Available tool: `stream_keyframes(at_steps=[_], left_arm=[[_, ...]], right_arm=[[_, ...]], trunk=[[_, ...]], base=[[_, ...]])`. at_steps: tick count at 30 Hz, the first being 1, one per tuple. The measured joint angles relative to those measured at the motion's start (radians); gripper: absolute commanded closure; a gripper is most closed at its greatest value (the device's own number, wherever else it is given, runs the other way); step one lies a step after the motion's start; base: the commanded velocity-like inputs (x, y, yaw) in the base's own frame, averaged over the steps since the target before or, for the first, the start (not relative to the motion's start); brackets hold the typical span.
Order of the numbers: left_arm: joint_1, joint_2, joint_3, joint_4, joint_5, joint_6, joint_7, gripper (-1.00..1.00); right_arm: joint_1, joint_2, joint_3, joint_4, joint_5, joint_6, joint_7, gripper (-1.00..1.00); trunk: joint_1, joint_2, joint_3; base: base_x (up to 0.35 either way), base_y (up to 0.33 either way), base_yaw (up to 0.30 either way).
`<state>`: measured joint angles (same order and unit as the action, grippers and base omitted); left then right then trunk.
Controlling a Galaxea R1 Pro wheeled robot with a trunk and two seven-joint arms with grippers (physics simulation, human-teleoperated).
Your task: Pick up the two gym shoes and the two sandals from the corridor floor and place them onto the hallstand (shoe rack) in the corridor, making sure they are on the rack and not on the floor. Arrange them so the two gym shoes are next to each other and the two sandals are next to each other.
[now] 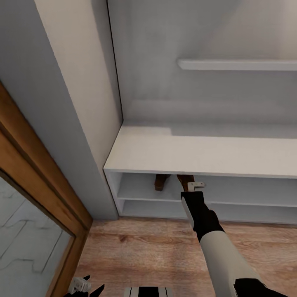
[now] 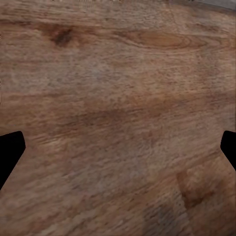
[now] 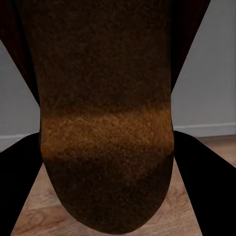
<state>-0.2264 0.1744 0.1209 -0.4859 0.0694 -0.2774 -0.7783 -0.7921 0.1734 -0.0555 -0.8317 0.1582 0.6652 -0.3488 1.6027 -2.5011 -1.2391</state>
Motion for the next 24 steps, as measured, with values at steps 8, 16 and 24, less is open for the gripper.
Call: stream_keyframes(at_steps=[8, 16, 24], left_arm=[[0.000, 0.000, 0.000, 0.000, 0.000, -0.001, 0.001, -1.00], [0.000, 0.000, 0.000, 0.000, 0.000, -0.002, 0.001, -1.00], [0.000, 0.000, 0.000, 0.000, 0.001, -0.002, 0.001, -1.00]], right_arm=[[0.000, 0.000, 0.000, 0.001, 0.000, 0.000, 0.000, 1.00], [0.000, 0.000, 0.000, 0.000, 0.000, 0.000, 0.000, 1.00], [0.000, 0.000, 0.000, 0.001, 0.000, 0.000, 0.000, 1.00]], trunk=[[0.000, 0.000, 0.000], [0.000, 0.000, 0.000], [0.000, 0.000, 0.000]], base=[[0.172, 0.000, 0.000], [0.061, 0.000, 0.000], [0.015, 0.000, 0.000]])
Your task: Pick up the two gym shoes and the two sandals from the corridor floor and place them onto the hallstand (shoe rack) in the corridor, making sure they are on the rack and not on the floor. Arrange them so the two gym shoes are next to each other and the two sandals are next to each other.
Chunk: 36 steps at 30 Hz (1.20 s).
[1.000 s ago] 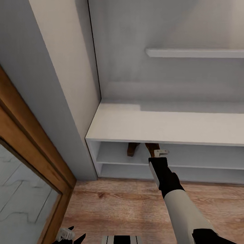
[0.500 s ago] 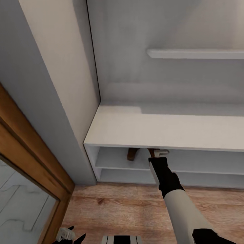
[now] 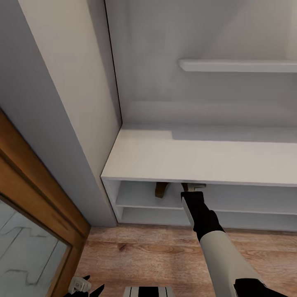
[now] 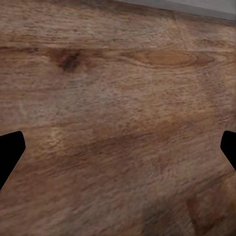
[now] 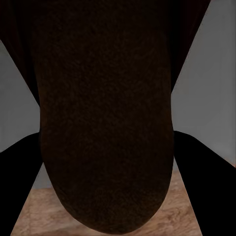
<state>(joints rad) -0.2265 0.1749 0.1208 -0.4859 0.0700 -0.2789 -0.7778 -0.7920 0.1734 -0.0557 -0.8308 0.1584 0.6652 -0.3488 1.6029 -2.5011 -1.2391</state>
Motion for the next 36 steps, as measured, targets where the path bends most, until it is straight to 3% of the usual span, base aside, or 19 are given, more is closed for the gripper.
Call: stream_keyframes(at_steps=[15, 16, 36], left_arm=[[0.000, 0.000, 0.000, 0.000, 0.001, 0.000, -0.001, -1.00], [0.000, 0.000, 0.000, 0.000, 0.001, 0.000, -0.001, -1.00], [0.000, 0.000, 0.000, 0.000, 0.000, 0.000, 0.000, -1.00]], right_arm=[[0.000, 0.000, 0.000, -0.001, 0.000, 0.000, 0.000, 1.00], [0.000, 0.000, 0.000, -0.001, 0.000, 0.000, 0.000, -1.00], [0.000, 0.000, -0.001, -0.001, 0.000, 0.000, 0.000, -1.00]], trunk=[[0.000, 0.000, 0.000], [0.000, 0.000, 0.000], [0.000, 0.000, 0.000]], base=[[0.016, 0.041, 0.000], [0.001, 0.002, 0.000], [-0.012, -0.002, 0.000]])
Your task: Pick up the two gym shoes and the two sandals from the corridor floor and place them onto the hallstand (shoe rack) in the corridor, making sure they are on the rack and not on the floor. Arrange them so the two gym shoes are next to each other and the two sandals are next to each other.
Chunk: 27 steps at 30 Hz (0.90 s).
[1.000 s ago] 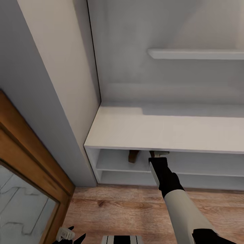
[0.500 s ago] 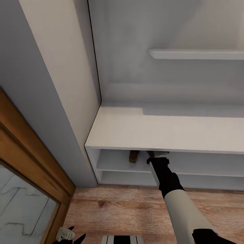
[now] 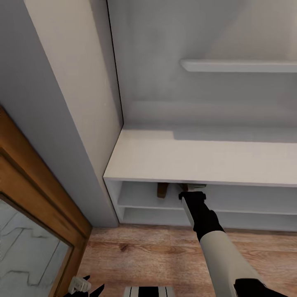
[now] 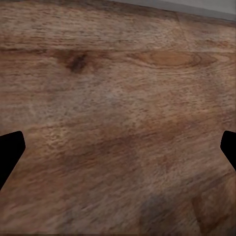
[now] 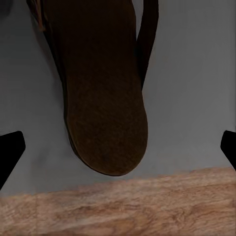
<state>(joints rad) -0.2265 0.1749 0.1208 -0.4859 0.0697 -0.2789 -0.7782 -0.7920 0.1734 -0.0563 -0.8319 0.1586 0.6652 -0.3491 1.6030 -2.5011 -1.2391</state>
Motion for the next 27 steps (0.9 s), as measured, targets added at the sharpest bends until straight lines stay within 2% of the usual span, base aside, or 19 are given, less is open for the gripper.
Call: stream_keyframes(at_steps=[27], left_arm=[[0.000, 0.000, 0.000, 0.000, 0.000, 0.000, 0.001, -1.00]], right_arm=[[0.001, 0.000, -0.001, 0.001, 0.000, 0.000, 0.000, -1.00]], trunk=[[0.000, 0.000, 0.000]], base=[[-0.243, -0.148, 0.000]])
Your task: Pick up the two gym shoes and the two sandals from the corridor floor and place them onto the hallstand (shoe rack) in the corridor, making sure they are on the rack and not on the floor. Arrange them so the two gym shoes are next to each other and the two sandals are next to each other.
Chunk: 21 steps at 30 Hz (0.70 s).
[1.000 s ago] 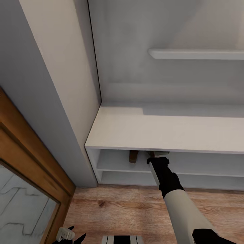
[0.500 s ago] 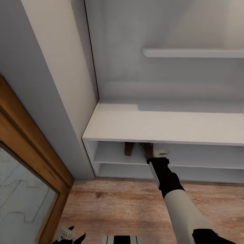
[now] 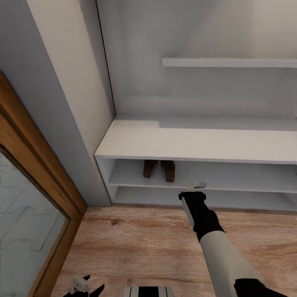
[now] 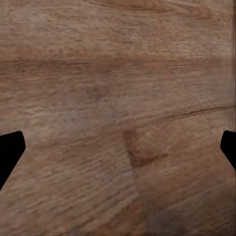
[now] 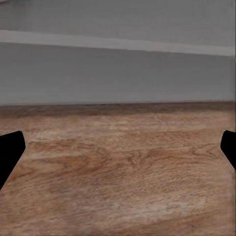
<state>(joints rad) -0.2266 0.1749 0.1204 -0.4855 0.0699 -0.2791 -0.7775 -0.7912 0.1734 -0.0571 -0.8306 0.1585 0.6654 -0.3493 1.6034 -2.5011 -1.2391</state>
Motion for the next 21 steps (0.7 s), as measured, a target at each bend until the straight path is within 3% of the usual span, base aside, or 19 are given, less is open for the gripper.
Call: stream_keyframes(at_steps=[18, 21], left_arm=[[0.000, 0.000, 0.001, 0.000, 0.000, 0.000, 0.002, -1.00], [0.000, 0.000, 0.002, 0.000, 0.000, 0.000, 0.004, -1.00]], right_arm=[[0.000, 0.000, 0.001, 0.002, 0.000, 0.000, 0.002, -1.00], [0.001, 0.000, 0.004, 0.047, 0.000, -0.001, 0.003, -1.00]], trunk=[[0.000, 0.000, 0.000], [0.000, 0.000, 0.000]], base=[[-0.280, -0.156, 0.000], [-0.278, -0.167, 0.000]])
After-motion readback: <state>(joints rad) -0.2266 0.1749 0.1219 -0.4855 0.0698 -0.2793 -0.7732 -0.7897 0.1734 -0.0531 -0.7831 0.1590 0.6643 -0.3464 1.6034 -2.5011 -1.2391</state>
